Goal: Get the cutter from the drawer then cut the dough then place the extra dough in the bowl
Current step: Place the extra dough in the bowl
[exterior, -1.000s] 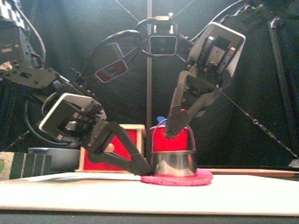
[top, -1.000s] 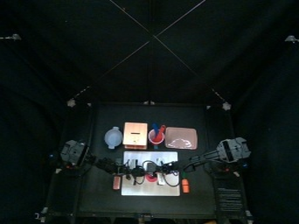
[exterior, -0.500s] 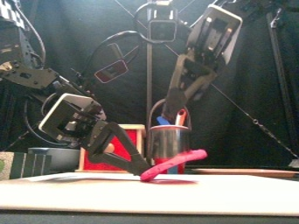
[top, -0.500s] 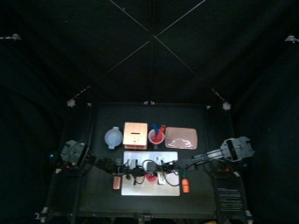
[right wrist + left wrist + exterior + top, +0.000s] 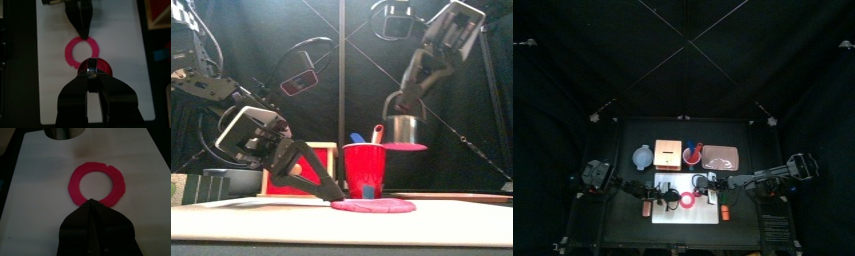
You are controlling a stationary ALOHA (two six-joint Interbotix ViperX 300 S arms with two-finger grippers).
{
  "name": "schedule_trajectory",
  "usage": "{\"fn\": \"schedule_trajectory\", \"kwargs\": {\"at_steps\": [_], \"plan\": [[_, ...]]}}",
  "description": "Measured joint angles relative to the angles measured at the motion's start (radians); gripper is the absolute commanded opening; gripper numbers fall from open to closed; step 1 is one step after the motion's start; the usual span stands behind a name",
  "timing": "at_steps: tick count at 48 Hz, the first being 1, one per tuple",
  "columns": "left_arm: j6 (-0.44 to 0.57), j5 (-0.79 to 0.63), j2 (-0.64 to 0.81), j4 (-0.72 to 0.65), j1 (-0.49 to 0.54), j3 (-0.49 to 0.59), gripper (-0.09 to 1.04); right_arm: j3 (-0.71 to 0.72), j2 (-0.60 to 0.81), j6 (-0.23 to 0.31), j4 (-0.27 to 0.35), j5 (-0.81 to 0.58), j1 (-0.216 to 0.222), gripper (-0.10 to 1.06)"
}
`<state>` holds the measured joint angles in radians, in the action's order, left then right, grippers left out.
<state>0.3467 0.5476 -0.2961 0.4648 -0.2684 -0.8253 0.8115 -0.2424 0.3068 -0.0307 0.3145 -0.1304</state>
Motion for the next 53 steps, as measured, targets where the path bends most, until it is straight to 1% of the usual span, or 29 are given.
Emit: {"fn": "schedule_trajectory", "kwargs": {"at_steps": [9, 13, 18, 25, 28, 34, 41, 43, 46, 50, 53], "plan": [[0.002, -0.006, 0.037, 0.006, 0.005, -0.025, 0.48, 0.052, 0.012, 0.000, 0.015, -0.040, 0.000, 0.43], [0.000, -0.006, 0.051, 0.008, 0.005, -0.029, 0.48, 0.058, 0.034, 0.002, 0.017, -0.052, 0.002, 0.46], [0.000, -0.006, 0.061, 0.008, 0.005, -0.032, 0.48, 0.058, 0.058, 0.000, 0.018, -0.063, 0.002, 0.55], [0.002, -0.006, 0.075, 0.008, 0.006, -0.034, 0.48, 0.057, 0.066, 0.000, 0.028, -0.072, 0.002, 0.74], [0.000, -0.006, 0.080, 0.008, 0.005, -0.034, 0.48, 0.051, 0.066, 0.002, 0.035, -0.075, 0.000, 0.79], [0.005, -0.006, 0.095, 0.008, 0.005, -0.035, 0.48, 0.035, 0.066, 0.002, 0.038, -0.075, -0.002, 0.80], [0.011, -0.006, 0.127, 0.008, 0.008, -0.046, 0.51, 0.020, 0.066, 0.002, 0.035, -0.089, -0.002, 0.80], [0.015, -0.006, 0.138, 0.008, 0.012, -0.049, 0.53, 0.020, 0.066, 0.002, 0.034, -0.092, -0.002, 0.80], [0.031, -0.006, 0.152, 0.008, 0.029, -0.049, 0.59, 0.020, 0.064, 0.002, 0.029, -0.101, 0.000, 0.80], [0.055, -0.029, 0.161, 0.008, 0.055, -0.043, 0.71, 0.020, 0.064, 0.000, 0.017, -0.114, 0.000, 0.80], [0.074, -0.089, 0.163, 0.008, 0.078, -0.020, 0.82, 0.020, 0.066, 0.000, 0.012, -0.123, 0.000, 0.80]]}}
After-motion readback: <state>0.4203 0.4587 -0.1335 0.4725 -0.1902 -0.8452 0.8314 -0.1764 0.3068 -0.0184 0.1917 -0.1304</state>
